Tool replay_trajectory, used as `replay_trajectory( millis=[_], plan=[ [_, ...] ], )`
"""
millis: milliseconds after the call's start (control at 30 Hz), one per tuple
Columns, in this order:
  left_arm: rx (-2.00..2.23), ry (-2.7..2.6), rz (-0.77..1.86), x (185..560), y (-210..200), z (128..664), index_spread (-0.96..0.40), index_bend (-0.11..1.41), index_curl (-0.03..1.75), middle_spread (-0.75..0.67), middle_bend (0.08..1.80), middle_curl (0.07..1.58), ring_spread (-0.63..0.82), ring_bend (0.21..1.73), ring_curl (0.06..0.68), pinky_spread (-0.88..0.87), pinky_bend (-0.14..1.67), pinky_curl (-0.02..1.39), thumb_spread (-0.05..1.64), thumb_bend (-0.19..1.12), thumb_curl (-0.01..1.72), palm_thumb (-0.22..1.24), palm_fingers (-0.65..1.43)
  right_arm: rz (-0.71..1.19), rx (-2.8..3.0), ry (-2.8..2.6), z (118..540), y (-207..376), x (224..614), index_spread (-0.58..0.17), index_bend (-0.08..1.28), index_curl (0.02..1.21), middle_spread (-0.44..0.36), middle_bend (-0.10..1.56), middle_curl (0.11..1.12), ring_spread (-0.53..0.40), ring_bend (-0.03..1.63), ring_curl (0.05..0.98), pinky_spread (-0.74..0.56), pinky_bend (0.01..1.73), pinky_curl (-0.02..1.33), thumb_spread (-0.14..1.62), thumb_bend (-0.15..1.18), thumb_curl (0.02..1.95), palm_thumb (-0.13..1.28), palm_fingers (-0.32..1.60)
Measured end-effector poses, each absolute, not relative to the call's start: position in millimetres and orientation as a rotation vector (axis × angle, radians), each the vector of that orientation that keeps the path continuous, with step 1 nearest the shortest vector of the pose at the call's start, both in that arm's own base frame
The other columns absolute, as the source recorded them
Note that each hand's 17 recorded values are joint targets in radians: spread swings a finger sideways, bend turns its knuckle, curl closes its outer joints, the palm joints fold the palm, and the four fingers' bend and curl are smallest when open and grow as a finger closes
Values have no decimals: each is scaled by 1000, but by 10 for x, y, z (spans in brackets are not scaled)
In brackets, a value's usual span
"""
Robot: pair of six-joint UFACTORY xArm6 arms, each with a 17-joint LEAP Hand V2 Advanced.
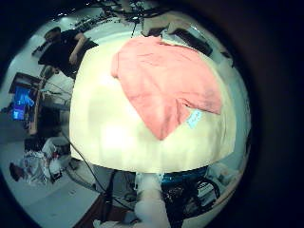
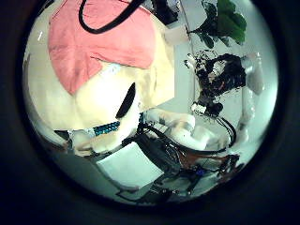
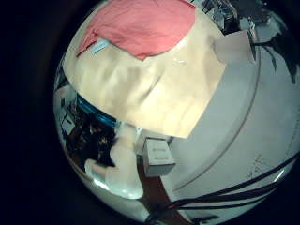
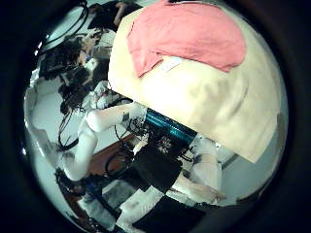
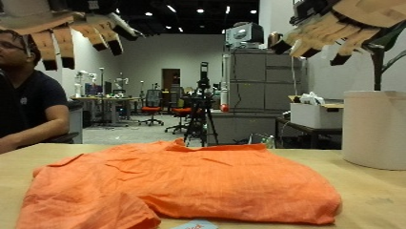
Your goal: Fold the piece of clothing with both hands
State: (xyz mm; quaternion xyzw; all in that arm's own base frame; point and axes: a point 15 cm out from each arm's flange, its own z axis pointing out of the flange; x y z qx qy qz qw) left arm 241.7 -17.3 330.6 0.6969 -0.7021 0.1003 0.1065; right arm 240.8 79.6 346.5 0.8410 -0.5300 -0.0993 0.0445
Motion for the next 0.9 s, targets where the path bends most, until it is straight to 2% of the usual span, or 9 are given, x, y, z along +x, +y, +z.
replay_trajectory(
  millis=[267, 400, 500, 567, 633, 667, 700, 767, 900],
  plan=[
    [2003, -2140, 117, 2516, -300, 2871, -68, 167, 402, -43, 318, 391, 365, 346, 194, 370, 198, 213, 1027, -23, 325, 362, 401, -313, 2536, -1657, 3435, 715, 2433, -288, 215, 392, 97, 187, 296, 257, 199, 231, 399, 186, 256, 1241, -5, 224, 328, 332],
    [1914, -2285, -140, 2588, -353, 2531, -26, 123, 369, 20, 226, 372, 334, 420, 214, 309, 272, 243, 1023, -34, 319, 336, 341, -309, 2522, -1675, 3499, 692, 2447, -268, 209, 392, 109, 188, 297, 266, 212, 235, 402, 185, 251, 1274, -3, 223, 369, 350],
    [1854, -2339, -199, 2651, -373, 2349, -10, 118, 339, 201, 164, 332, 304, 539, 241, 298, 344, 267, 1014, -34, 313, 311, 299, -288, 2537, -1683, 3609, 703, 2505, -260, 199, 390, 42, 189, 298, 261, 219, 237, 404, 186, 248, 1303, 0, 224, 405, 363],
    [1814, -2366, -225, 2648, -354, 2275, -5, 130, 328, 125, 221, 345, 368, 542, 244, 306, 330, 270, 996, -38, 309, 289, 274, -295, 2531, -1682, 3628, 705, 2538, -258, 197, 389, 31, 188, 298, 260, 219, 237, 405, 188, 248, 1308, -3, 223, 410, 364],
    [1797, -2379, -273, 2608, -288, 2194, -9, 116, 308, 67, 253, 353, 294, 589, 249, 232, 323, 267, 979, -36, 308, 276, 302, -328, 2499, -1685, 3620, 667, 2521, -252, 200, 392, 9, 186, 297, 258, 219, 238, 406, 186, 247, 1321, -6, 220, 420, 367],
    [1788, -2388, -298, 2589, -253, 2154, -14, 154, 312, 42, 249, 353, 323, 516, 226, 215, 344, 276, 967, -36, 308, 271, 239, -335, 2492, -1689, 3629, 656, 2526, -250, 199, 392, 3, 185, 297, 258, 218, 237, 408, 188, 246, 1325, -6, 218, 424, 368],
    [1781, -2400, -329, 2577, -203, 2106, -20, 159, 314, 27, 259, 365, 328, 510, 238, 200, 353, 286, 960, -34, 309, 268, 231, -346, 2480, -1690, 3659, 641, 2533, -249, 198, 392, -1, 185, 296, 257, 218, 237, 408, 190, 246, 1330, -6, 218, 428, 369],
    [1769, -2421, -371, 2587, -130, 1991, -27, 163, 316, 43, 256, 365, 358, 500, 226, 223, 329, 282, 944, -36, 306, 256, 205, -363, 2466, -1686, 3690, 627, 2512, -247, 199, 394, 52, 185, 295, 256, 219, 237, 408, 186, 246, 1339, -11, 213, 425, 367],
    [1718, -2420, -426, 2598, -91, 1717, -12, 175, 322, 89, 212, 362, 356, 457, 220, 331, 306, 284, 922, -36, 307, 238, 88, -361, 2449, -1688, 3712, 583, 2506, -246, 199, 394, 92, 188, 296, 256, 221, 238, 405, 184, 241, 1344, -13, 207, 419, 363]
  ],
)
